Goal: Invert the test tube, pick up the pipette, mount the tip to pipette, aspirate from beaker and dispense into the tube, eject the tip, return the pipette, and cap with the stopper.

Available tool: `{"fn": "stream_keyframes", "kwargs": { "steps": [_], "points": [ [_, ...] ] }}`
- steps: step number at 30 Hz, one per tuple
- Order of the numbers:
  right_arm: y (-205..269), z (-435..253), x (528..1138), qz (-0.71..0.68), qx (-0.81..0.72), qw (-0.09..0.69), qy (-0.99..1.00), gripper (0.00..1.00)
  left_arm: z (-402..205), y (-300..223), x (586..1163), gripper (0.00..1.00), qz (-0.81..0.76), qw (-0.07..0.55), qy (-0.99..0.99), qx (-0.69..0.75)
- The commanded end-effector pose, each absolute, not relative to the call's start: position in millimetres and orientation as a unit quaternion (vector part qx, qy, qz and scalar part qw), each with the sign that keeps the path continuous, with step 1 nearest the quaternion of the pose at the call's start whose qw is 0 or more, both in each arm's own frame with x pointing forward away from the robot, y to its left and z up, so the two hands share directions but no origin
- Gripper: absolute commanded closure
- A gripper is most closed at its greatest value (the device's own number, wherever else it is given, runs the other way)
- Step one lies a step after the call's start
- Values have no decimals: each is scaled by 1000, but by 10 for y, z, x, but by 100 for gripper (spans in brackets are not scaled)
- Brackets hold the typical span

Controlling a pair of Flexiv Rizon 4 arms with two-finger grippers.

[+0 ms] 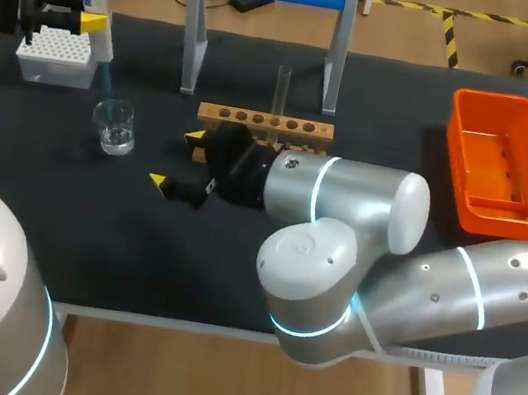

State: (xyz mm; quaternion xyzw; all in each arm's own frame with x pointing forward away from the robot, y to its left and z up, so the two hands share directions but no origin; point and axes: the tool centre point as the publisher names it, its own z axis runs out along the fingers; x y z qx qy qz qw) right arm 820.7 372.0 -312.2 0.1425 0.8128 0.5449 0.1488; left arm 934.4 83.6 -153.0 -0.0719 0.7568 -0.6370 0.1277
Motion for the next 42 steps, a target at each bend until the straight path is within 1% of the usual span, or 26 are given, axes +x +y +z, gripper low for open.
{"fn": "stream_keyframes", "kwargs": {
  "steps": [1,26,42],
  "points": [
    [3730,-3126,8203,544,143,150,813,0,-1578,844,9462,100,-639,119,757,-66],
    [3730,-3126,8203,544,143,150,813,0,-1949,900,9566,100,-651,100,746,-92],
    [3730,-3126,8203,544,143,150,813,0,-2002,925,9565,100,-653,98,744,-102]
  ]
}}
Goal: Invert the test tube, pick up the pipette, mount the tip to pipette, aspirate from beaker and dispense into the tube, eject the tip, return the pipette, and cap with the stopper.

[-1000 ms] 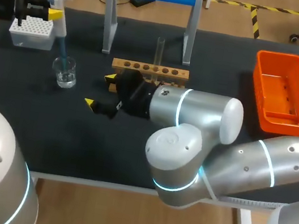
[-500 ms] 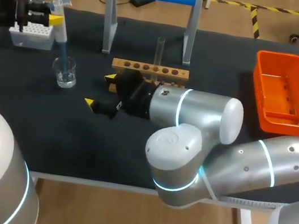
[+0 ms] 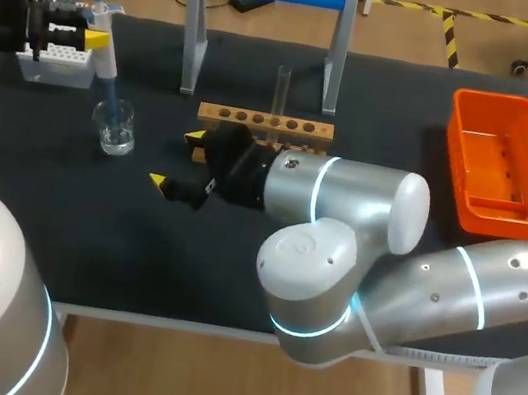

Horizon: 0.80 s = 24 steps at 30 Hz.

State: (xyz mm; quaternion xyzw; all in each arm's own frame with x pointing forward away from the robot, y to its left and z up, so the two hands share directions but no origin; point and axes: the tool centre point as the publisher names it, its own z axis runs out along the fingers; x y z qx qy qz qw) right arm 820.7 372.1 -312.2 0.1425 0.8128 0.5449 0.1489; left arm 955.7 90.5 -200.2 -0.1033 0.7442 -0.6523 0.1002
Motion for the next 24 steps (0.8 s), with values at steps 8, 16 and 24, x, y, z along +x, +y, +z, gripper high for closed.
{"fn": "stream_keyframes", "kwargs": {
  "steps": [8,16,24],
  "points": [
    [3730,-3126,8203,544,143,150,813,0,-2002,925,9565,100,-653,98,744,-102],
    [3730,-3126,8203,544,143,150,813,0,-2002,925,9565,100,-653,98,744,-102],
    [3688,-3048,8168,544,141,149,814,0,-2002,925,9565,100,-653,98,744,-102]
  ]
}}
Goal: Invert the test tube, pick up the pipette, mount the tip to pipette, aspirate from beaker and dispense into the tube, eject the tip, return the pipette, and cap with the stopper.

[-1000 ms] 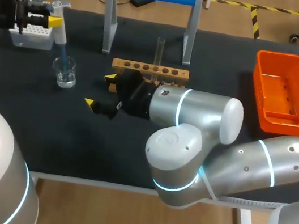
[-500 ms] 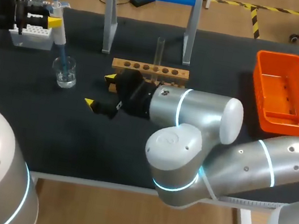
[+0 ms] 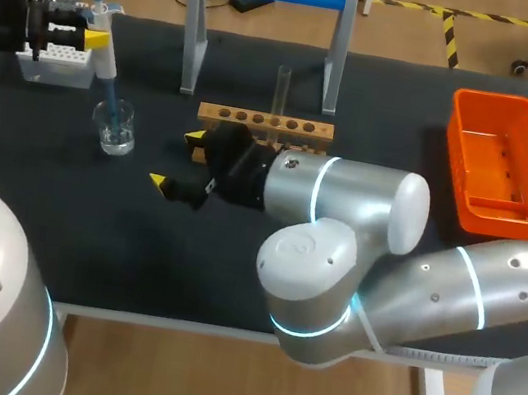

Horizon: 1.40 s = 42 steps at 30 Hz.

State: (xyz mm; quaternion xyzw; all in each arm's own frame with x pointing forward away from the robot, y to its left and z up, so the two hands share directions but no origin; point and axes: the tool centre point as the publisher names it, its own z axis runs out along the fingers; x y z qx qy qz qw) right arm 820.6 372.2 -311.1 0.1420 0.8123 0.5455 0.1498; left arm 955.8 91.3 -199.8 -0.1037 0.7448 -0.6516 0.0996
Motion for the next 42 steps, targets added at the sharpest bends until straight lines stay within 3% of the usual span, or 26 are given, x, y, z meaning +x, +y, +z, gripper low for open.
{"fn": "stream_keyframes", "kwargs": {
  "steps": [1,26,42],
  "points": [
    [3677,-3019,8161,544,139,150,814,0,-2002,925,9565,100,-653,98,744,-102],
    [3235,-1860,8109,543,78,190,815,0,-2002,925,9565,100,-653,98,744,-102],
    [3288,-1364,8618,561,-41,78,823,0,-2002,925,9565,100,-653,98,744,-102]
  ]
}}
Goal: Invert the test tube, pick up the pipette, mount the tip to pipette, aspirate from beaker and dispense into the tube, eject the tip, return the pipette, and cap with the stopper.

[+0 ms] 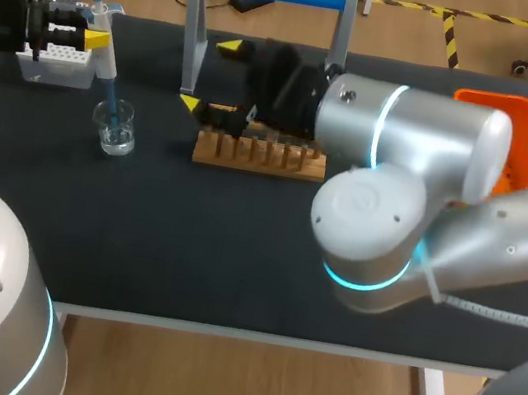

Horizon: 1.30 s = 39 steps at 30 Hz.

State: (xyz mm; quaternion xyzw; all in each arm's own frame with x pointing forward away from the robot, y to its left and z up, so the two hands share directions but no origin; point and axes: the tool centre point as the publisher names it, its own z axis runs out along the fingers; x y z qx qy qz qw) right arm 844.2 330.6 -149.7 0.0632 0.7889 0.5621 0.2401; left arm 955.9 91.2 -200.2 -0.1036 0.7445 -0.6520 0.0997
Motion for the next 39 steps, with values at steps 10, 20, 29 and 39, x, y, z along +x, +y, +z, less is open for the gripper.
{"fn": "stream_keyframes", "kwargs": {
  "steps": [10,20,29,39],
  "points": [
    [3533,-1039,8869,570,-81,-1,817,0,-2002,925,9565,100,-653,98,744,-102],
    [3628,-900,8904,563,-107,-5,819,0,-2002,925,9565,100,-653,98,744,-102],
    [3628,-900,8904,563,-107,-5,819,0,-2002,925,9565,100,-653,98,744,-102],
    [3715,-1031,9011,569,-100,-32,816,0,-2002,925,9565,100,-653,98,744,-102]
  ]
}}
